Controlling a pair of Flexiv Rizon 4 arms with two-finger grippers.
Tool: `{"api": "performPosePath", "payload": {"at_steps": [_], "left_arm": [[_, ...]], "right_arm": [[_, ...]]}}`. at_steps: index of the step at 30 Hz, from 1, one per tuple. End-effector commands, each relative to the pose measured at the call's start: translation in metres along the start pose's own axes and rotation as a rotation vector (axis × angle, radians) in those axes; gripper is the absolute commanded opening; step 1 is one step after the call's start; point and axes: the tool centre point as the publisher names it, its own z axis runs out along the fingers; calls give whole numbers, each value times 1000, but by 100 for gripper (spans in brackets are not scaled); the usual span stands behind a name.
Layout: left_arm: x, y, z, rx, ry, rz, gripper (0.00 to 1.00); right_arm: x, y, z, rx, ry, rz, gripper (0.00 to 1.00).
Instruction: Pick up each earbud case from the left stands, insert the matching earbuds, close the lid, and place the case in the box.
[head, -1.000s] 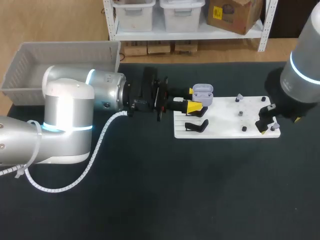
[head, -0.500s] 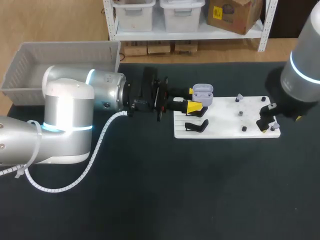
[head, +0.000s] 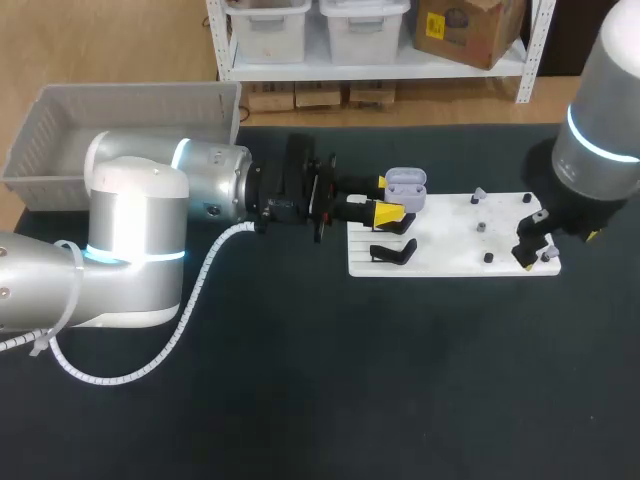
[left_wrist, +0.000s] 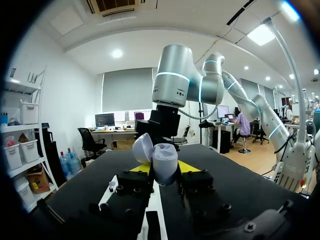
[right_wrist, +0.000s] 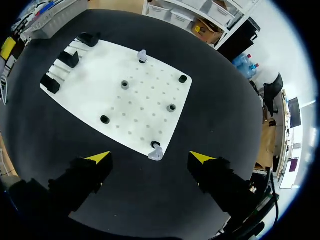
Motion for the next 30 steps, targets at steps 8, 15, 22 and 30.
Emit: {"api": "performPosePath", "payload": {"at_steps": [8,15,22,30], "left_arm": [[1,-1,0,-5,-3,3,0],[1,-1,0,-5,-3,3,0],[1,-1,0,-5,-3,3,0],[1,-1,0,-5,-3,3,0]], "right_arm": [[-3,0,10,17,24,2,56],[0,1,13,17,30,3,47],[2,-1,17,17,34,8,46],[1,-3,19,21,31,15,44]]}}
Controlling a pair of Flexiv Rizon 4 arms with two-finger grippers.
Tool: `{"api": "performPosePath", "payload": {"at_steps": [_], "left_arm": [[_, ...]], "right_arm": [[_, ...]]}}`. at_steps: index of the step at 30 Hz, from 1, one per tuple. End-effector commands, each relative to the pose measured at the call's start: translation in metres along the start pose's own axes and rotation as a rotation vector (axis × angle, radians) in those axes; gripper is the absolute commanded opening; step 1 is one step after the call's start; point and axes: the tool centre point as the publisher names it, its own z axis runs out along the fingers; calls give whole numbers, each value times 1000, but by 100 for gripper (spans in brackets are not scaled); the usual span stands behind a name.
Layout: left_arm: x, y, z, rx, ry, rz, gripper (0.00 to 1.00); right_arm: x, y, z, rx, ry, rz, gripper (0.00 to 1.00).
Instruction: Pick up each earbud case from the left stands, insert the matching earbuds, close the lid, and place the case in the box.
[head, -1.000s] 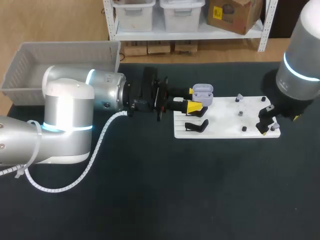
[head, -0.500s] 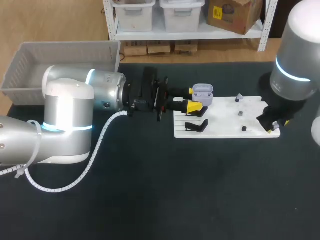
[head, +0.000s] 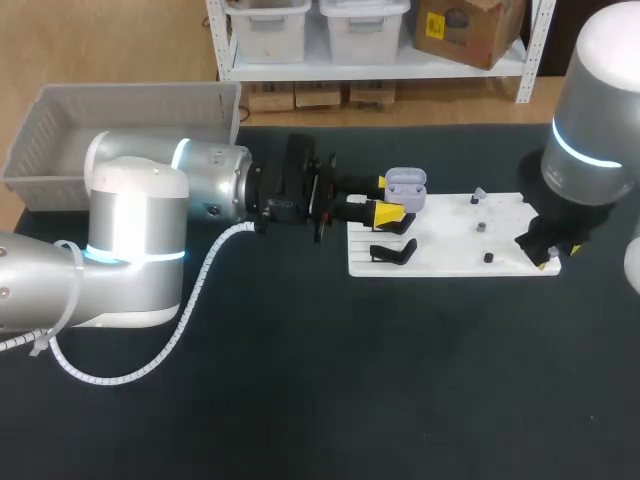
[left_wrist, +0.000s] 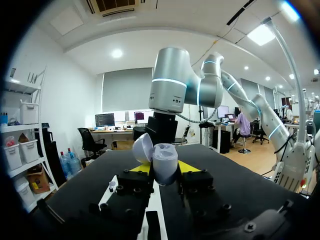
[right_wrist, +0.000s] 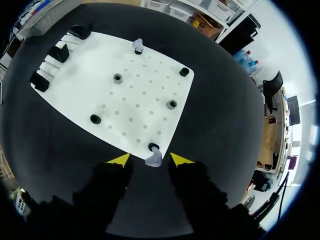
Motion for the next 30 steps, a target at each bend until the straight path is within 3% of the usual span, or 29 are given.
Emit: {"api": "performPosePath", "payload": {"at_steps": [1,16,22,23,30], "left_arm": [[1,-1,0,-5,-3,3,0],[1,-1,0,-5,-3,3,0],[1,-1,0,-5,-3,3,0],[1,-1,0,-5,-3,3,0],[1,-1,0,-5,-3,3,0]], "right_arm": [[0,0,1,4,-7,3,44],[-1,-1,1,7,-11,2,34],[1,0,1,9,-9,1,13],[1,0,1,10,-9,1,0],[7,1,-7,28,-14,4,0]]}}
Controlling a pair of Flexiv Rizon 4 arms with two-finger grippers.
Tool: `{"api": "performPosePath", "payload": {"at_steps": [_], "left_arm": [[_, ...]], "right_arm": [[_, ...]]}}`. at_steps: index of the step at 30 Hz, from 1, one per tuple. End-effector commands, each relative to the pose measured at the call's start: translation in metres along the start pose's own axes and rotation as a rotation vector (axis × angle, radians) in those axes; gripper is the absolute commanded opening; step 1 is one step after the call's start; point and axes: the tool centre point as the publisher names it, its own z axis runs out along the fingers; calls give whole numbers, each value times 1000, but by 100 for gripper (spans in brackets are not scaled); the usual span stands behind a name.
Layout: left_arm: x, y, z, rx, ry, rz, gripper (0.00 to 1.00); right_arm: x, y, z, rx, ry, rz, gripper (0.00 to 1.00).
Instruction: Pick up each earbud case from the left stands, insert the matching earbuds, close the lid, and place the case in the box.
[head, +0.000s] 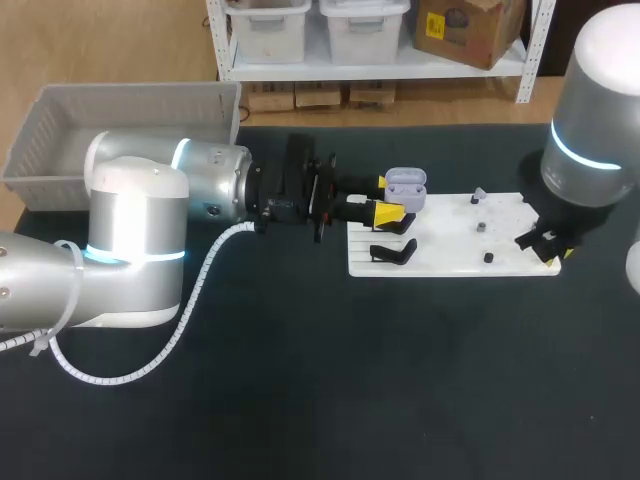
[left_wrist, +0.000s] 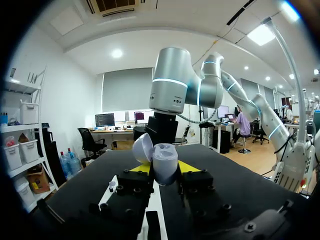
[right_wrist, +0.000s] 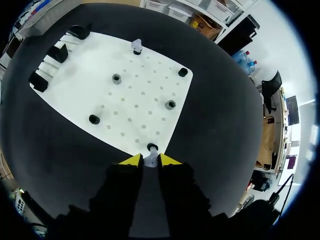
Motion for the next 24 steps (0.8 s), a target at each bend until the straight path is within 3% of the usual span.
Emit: {"api": "performPosePath", "payload": {"at_steps": [1,11,20,24], "left_arm": [[1,-1,0,-5,-3,3,0],[1,-1,0,-5,-3,3,0],[1,-1,0,-5,-3,3,0],[1,-1,0,-5,-3,3,0]], "right_arm": [[8,2,-9,20,-12,1,0],[16,15,-45,87,-20,-4,0],[7,26,-86,54,130,138,0],[3,35,-98,79,166,186,0]]}}
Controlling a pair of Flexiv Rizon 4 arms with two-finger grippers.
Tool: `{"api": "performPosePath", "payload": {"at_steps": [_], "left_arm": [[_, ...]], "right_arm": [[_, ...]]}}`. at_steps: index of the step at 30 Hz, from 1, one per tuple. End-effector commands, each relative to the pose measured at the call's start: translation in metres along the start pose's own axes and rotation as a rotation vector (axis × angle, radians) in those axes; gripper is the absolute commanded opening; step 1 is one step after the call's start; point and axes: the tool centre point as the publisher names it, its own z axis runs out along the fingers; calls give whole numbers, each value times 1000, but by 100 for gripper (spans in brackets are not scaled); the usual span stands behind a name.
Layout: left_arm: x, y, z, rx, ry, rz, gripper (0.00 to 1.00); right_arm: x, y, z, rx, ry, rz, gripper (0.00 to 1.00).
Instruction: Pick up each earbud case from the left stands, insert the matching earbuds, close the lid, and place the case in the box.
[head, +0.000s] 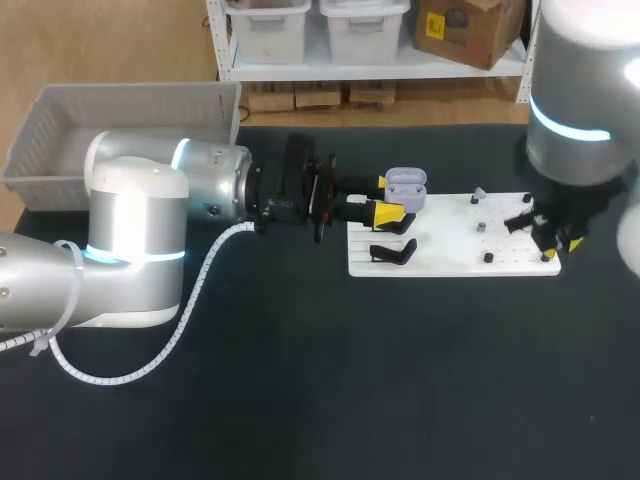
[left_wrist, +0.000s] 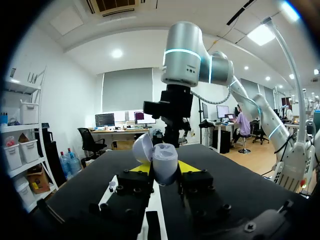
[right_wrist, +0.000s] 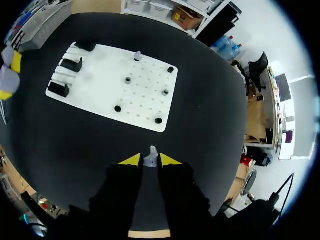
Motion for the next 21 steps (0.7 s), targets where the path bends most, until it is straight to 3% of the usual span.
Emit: {"api": "performPosePath", "payload": {"at_steps": [1,21], "left_arm": [[1,-1,0,-5,-3,3,0],[3,-6,3,-7,-1,1,0]], "right_arm": [[-10,13,-20,26,87,36,0],[-5,17,-24,8,105,60,0]]}}
